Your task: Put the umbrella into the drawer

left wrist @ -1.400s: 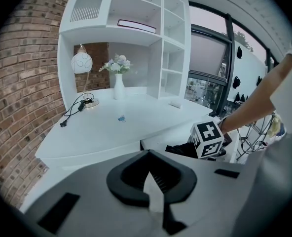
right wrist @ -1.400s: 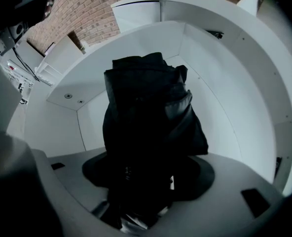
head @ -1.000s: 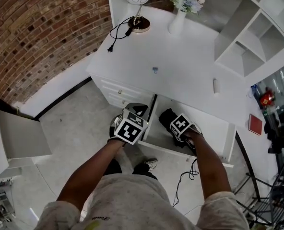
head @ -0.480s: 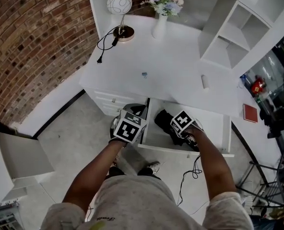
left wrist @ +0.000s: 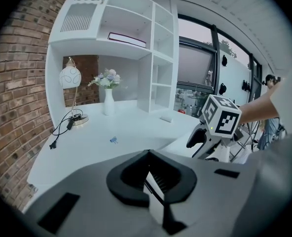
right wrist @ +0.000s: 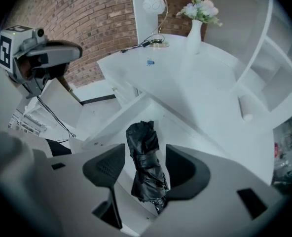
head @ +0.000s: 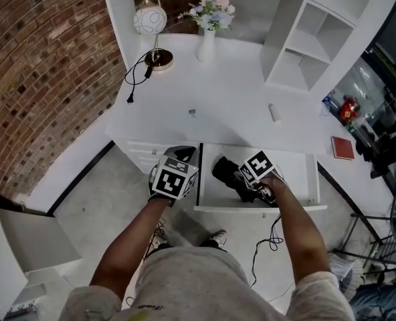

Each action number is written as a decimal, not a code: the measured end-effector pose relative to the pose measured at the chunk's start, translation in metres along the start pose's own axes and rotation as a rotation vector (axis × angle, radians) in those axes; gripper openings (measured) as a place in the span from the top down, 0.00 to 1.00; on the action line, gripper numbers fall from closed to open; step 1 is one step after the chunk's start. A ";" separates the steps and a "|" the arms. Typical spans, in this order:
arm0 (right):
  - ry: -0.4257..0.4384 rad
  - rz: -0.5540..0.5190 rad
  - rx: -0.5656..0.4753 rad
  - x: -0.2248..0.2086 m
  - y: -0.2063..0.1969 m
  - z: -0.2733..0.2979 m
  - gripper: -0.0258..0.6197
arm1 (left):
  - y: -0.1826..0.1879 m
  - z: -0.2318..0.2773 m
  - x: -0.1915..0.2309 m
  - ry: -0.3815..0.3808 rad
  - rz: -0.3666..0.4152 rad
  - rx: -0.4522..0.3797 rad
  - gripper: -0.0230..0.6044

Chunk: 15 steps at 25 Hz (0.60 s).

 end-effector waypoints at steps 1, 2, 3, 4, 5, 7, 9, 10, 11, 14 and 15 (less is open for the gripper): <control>-0.005 0.000 -0.020 0.002 0.005 -0.004 0.56 | 0.002 0.000 0.001 -0.002 0.001 -0.003 0.97; -0.010 -0.003 -0.039 0.004 0.010 -0.007 0.56 | 0.003 -0.001 0.003 -0.003 0.002 -0.007 0.97; -0.019 -0.008 -0.059 0.006 0.015 -0.011 0.56 | 0.005 -0.001 0.004 -0.003 -0.001 -0.013 0.97; -0.031 -0.013 -0.083 0.007 0.020 -0.016 0.56 | 0.007 -0.002 0.005 -0.002 -0.007 -0.019 0.97; -0.045 -0.015 -0.111 0.009 0.026 -0.020 0.57 | 0.009 -0.003 0.006 -0.002 -0.014 -0.027 0.97; -0.069 -0.009 -0.174 0.011 0.038 -0.029 0.61 | 0.013 -0.004 0.009 -0.001 -0.022 -0.042 0.97; -0.080 -0.001 -0.233 0.015 0.051 -0.039 0.61 | 0.017 -0.005 0.012 0.003 -0.017 -0.050 0.97; -0.083 0.002 -0.261 0.017 0.057 -0.044 0.61 | 0.018 -0.005 0.015 0.007 -0.015 -0.053 0.97; -0.085 0.005 -0.287 0.019 0.064 -0.049 0.61 | 0.020 -0.006 0.018 0.012 -0.018 -0.056 0.97; -0.091 0.008 -0.369 0.027 0.081 -0.066 0.61 | 0.025 -0.009 0.023 0.021 -0.039 -0.076 0.97; -0.097 0.010 -0.399 0.029 0.086 -0.072 0.62 | 0.028 -0.010 0.024 0.023 -0.043 -0.083 0.97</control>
Point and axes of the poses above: the fingertips, and each gripper's own axes: z forward along the fingers, x to its left, y out of its top, the point moved 3 cm from there along -z, backward along the fingers, and after that the axes turned 12 degrees about -x, right-handed, at the moved point
